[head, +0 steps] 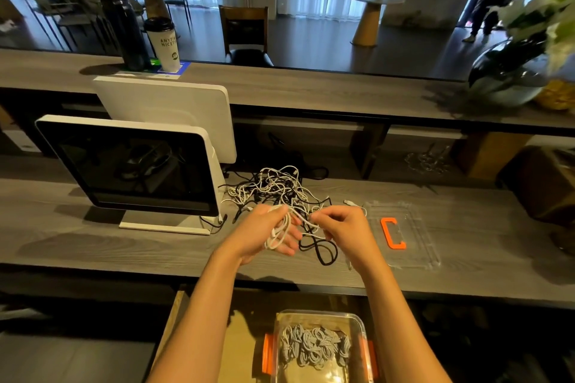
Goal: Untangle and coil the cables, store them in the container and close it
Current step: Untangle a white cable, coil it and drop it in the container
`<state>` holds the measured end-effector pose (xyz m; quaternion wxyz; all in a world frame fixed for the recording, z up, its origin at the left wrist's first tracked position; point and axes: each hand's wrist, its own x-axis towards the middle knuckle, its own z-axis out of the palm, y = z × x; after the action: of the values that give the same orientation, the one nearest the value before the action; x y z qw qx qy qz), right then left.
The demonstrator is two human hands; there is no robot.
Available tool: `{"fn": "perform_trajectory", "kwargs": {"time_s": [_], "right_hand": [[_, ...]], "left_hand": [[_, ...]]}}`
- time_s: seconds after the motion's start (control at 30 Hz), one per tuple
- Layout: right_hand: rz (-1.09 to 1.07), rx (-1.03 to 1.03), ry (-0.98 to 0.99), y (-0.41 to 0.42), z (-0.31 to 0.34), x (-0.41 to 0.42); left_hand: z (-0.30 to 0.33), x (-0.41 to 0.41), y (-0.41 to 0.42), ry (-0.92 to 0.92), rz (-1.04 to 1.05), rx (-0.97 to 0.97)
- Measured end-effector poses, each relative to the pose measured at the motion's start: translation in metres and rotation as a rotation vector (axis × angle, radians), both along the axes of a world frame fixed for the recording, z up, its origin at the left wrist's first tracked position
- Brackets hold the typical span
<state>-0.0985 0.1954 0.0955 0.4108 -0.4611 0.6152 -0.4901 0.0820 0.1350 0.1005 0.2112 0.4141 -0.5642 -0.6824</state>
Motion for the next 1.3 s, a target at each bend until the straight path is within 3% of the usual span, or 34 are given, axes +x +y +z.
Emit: {"fn": "perform_trajectory", "kwargs": {"time_s": [0.1, 0.27, 0.53, 0.7, 0.8, 0.93, 1.07, 1.2, 1.3], "right_hand": [[-0.049, -0.015, 0.036, -0.002, 0.005, 0.011], [-0.12, 0.133, 0.199, -0.011, 0.001, 0.039], [-0.301, 0.027, -0.215, -0.011, 0.009, 0.071], [-0.307, -0.011, -0.325, -0.008, 0.013, 0.067], [-0.333, -0.007, -0.335, -0.007, 0.012, 0.068], [-0.452, -0.197, -0.019, -0.005, 0.009, 0.058], [-0.383, -0.315, 0.119, 0.001, 0.013, 0.035], [-0.288, -0.321, 0.292, 0.005, 0.02, 0.017], [-0.166, -0.316, 0.367, 0.006, 0.02, 0.007]], "left_hand": [[-0.006, -0.016, 0.0, 0.023, 0.225, -0.073], [0.0, -0.045, 0.017, 0.328, 0.444, -0.181], [-0.007, -0.07, 0.037, 0.414, 0.637, -0.305], [-0.017, -0.068, 0.039, 0.235, 0.635, -0.429], [-0.02, -0.067, 0.037, 0.174, 0.598, -0.504], [-0.018, -0.067, 0.043, 0.237, 0.498, -0.465], [-0.007, -0.058, 0.038, 0.193, 0.437, -0.569], [0.01, -0.045, 0.029, -0.014, 0.107, -0.57], [0.013, -0.035, 0.025, 0.036, -0.057, -0.435]]}}
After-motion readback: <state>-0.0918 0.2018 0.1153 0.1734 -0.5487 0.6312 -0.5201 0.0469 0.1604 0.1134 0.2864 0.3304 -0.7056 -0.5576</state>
